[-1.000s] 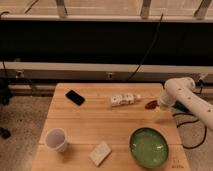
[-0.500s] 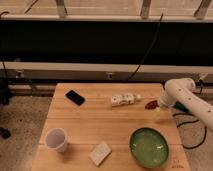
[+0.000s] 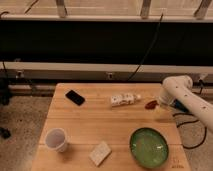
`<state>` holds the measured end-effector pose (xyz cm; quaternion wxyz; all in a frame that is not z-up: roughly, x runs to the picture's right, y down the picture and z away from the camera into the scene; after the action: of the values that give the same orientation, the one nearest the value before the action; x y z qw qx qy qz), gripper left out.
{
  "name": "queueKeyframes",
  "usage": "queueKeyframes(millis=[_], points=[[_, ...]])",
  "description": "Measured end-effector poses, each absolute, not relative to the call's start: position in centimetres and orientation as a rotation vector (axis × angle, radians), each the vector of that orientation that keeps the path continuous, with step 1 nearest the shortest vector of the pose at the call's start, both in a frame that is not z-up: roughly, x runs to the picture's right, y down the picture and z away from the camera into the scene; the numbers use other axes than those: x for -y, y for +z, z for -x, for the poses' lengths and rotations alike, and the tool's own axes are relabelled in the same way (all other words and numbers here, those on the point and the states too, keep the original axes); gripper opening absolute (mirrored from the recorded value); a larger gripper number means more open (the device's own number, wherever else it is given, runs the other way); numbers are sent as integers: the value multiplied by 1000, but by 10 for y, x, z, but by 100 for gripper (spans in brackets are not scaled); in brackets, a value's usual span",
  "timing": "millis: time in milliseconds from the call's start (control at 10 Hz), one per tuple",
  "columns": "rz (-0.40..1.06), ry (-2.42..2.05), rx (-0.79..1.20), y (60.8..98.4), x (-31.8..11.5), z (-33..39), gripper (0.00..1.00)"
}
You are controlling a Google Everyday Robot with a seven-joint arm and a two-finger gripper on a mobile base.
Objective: Place the pepper in the ceramic bowl
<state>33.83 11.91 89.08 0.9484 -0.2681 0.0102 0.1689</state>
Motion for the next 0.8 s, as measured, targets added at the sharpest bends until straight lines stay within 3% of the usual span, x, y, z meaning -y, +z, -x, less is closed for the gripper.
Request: queueKeyframes(millis=[800], points=[[622, 293, -36, 919, -108, -362, 80]])
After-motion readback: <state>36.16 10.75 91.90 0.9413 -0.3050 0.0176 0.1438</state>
